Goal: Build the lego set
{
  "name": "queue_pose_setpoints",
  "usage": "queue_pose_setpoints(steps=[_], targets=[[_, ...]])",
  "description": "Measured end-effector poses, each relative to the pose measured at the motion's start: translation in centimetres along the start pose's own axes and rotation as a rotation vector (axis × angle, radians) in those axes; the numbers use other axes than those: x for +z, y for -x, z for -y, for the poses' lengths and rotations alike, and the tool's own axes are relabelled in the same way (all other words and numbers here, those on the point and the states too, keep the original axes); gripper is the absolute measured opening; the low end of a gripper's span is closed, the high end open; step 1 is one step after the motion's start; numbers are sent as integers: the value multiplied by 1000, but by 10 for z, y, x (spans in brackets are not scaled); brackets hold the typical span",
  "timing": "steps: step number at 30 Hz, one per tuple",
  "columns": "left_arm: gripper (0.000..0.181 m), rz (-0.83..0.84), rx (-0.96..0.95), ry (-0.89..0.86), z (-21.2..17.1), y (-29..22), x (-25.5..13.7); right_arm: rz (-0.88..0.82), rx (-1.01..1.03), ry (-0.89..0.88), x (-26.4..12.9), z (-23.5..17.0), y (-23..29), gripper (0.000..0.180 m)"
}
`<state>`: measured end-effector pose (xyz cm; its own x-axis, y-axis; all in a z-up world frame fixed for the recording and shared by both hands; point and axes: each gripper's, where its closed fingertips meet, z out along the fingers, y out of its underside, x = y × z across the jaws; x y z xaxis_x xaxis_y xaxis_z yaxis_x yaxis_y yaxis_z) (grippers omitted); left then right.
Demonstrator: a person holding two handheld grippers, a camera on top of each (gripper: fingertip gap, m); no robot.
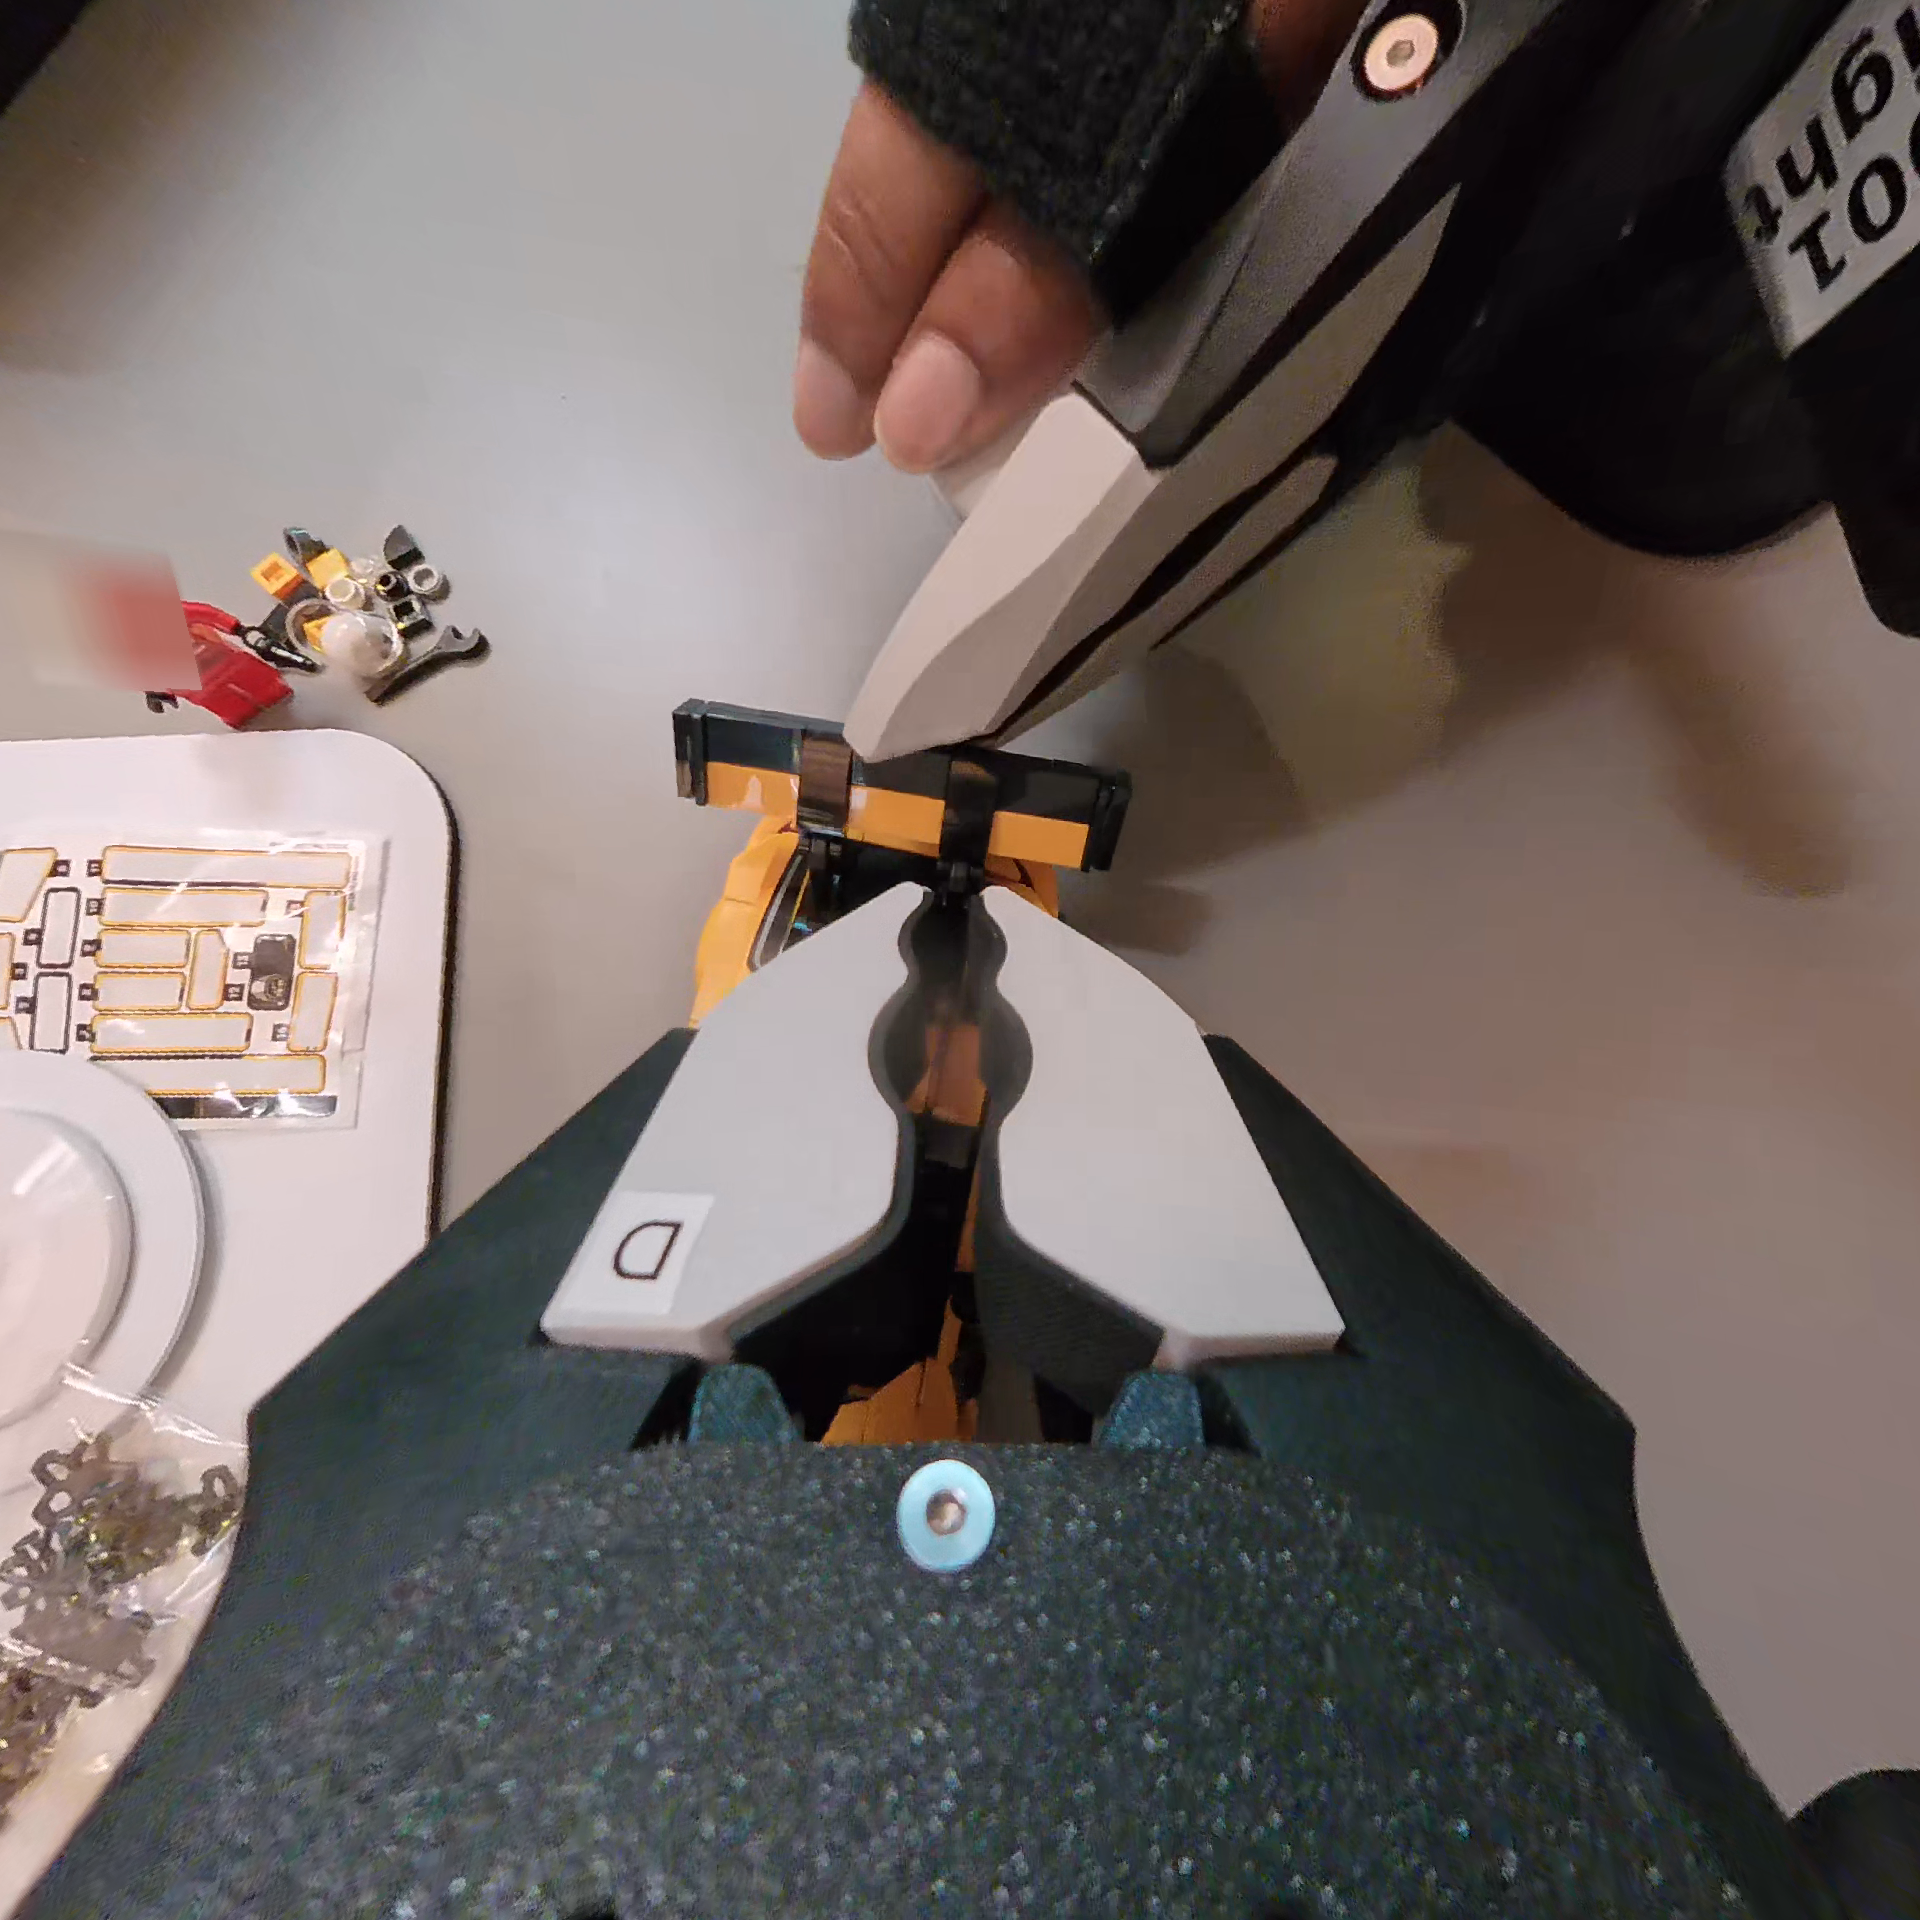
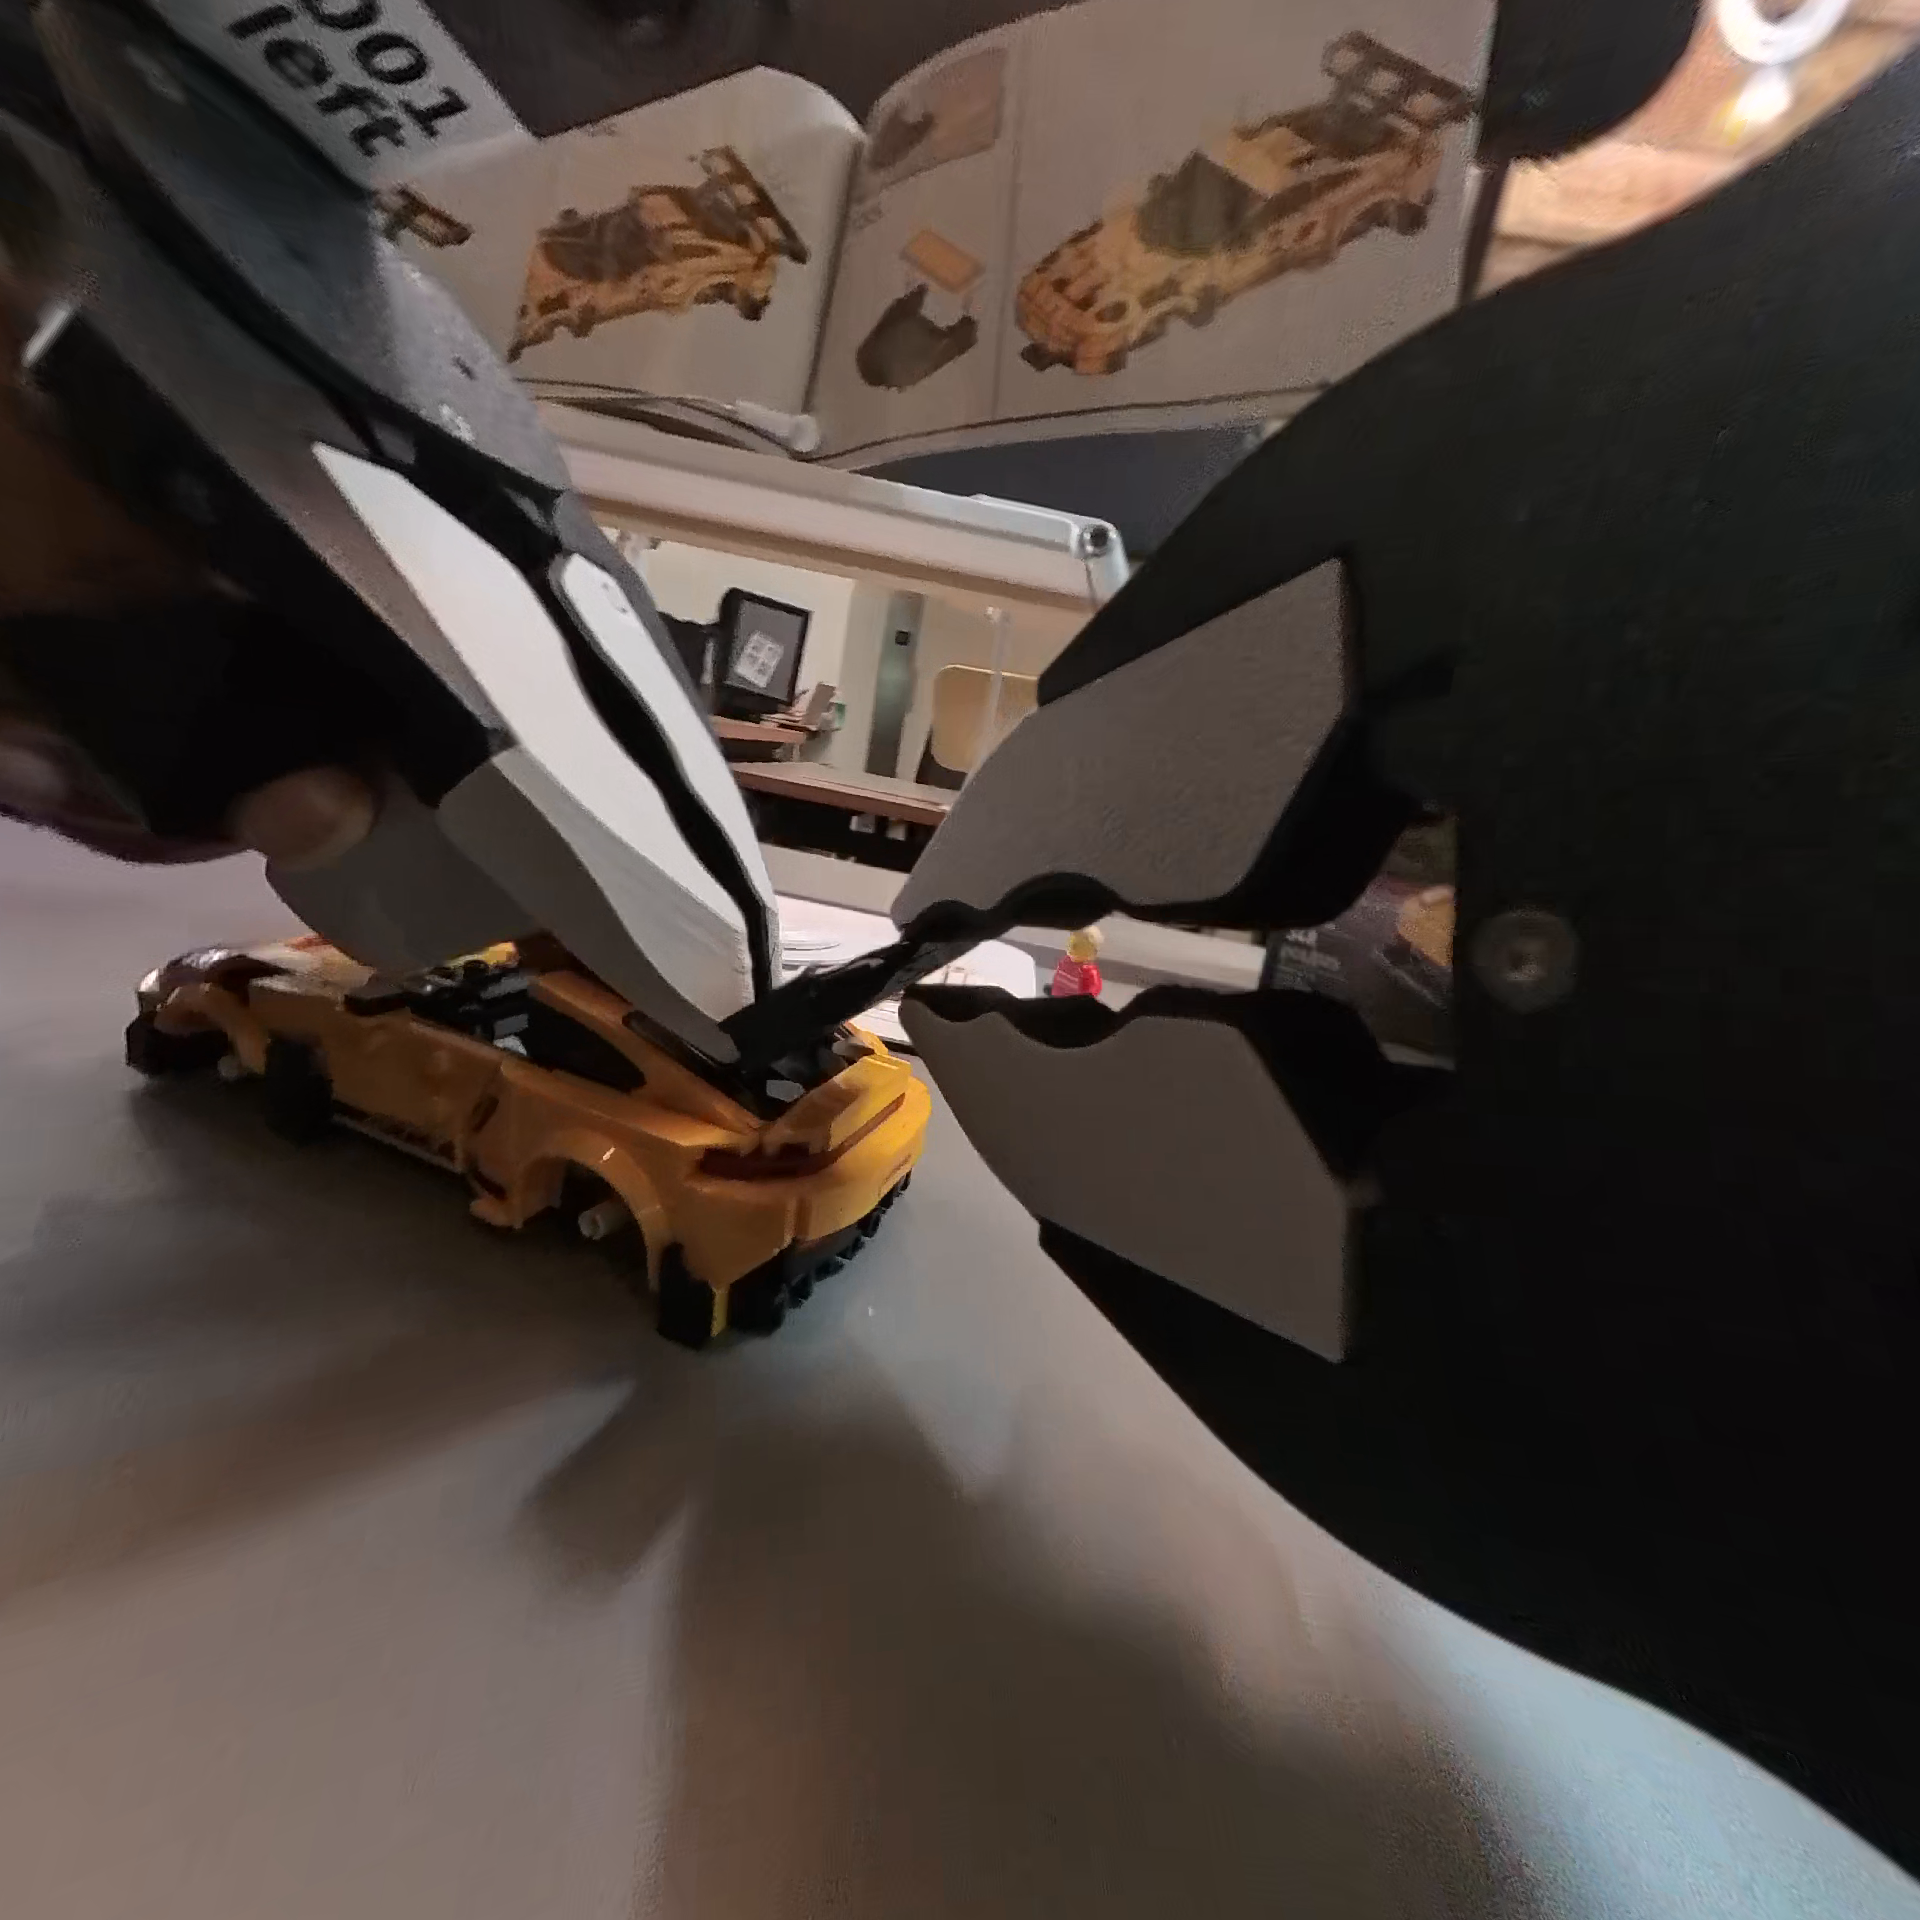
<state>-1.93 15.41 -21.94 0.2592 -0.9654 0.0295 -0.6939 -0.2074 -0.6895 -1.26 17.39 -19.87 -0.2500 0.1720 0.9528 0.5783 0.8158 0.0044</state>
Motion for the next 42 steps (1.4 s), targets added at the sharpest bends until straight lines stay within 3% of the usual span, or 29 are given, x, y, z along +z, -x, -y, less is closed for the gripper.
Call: queue_pose_setpoints(steps=[10,42], targets=[[5,3,-29,-43,0,0,0,-92,233,65,0,-3,2,7],[5,-1,-30,-82,0,0,0,-99,192,29,11,-11,17,9]])
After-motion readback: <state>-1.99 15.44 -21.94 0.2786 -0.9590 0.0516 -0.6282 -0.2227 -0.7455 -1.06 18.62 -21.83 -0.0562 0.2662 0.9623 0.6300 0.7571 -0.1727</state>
